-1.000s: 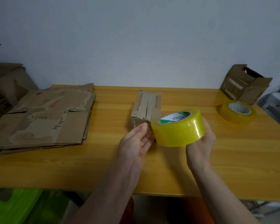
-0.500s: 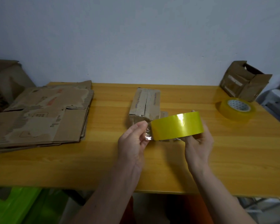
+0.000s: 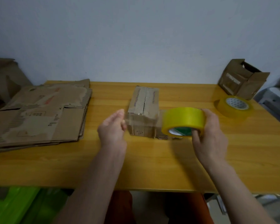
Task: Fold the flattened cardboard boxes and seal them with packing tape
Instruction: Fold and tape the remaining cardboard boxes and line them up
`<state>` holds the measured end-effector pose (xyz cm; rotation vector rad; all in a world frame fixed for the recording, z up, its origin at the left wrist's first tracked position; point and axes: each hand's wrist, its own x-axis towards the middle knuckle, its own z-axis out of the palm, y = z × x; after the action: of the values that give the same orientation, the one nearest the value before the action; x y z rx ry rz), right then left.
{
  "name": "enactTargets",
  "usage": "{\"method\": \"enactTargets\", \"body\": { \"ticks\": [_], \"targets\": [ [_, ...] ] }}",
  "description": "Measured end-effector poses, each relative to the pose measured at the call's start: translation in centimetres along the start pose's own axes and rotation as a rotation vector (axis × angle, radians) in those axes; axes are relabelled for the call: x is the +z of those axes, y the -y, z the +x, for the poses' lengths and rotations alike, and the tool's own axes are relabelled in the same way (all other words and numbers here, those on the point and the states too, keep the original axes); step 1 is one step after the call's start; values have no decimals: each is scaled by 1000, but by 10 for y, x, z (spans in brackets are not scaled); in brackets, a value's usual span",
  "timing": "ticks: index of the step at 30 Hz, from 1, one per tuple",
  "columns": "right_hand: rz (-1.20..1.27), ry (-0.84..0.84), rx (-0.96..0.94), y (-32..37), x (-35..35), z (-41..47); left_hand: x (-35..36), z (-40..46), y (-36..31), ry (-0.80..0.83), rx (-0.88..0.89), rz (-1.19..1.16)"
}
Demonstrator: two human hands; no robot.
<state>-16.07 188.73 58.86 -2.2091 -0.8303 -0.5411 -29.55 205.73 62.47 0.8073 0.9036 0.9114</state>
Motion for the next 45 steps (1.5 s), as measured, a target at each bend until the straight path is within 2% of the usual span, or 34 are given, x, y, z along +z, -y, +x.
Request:
{"method": "enactTargets", "body": {
  "ticks": [2, 4, 10, 16, 24, 29, 34, 36, 38, 41, 43, 45],
  "targets": [
    [-116, 23, -21, -10, -4, 5, -2, 7, -7, 37, 70, 50],
    [-126, 49, 15, -14, -3, 8, 0, 12, -7, 55, 85, 103],
    [-208, 91, 8, -12, 4, 17, 7, 30, 0, -20, 83, 180],
    [-228, 133, 29, -6, 7, 25, 9, 45, -5, -20, 93, 199],
    [-243, 274, 7, -10, 26, 19, -1, 64, 12, -44, -76, 248],
    [-282, 296, 10, -4, 31, 23, 3, 68, 21, 47, -91, 235],
    [-301, 331, 4, 2, 32, 26, 5, 72, 27, 92, 53, 501],
    [-314, 325, 4, 2, 29, 28, 3, 79, 24, 38, 98, 677],
    [-320, 325, -8, 5, 27, 30, -2, 82, 21, -6, 236, 766],
    [-325, 355, -47, 15, 25, 32, -7, 74, 15, 110, 522, 790],
    [-309, 366, -56, 23, 23, 32, -10, 73, 7, 165, 578, 834],
    [-286, 375, -65, 30, 22, 32, -10, 73, -5, 239, 572, 975]
  ]
}}
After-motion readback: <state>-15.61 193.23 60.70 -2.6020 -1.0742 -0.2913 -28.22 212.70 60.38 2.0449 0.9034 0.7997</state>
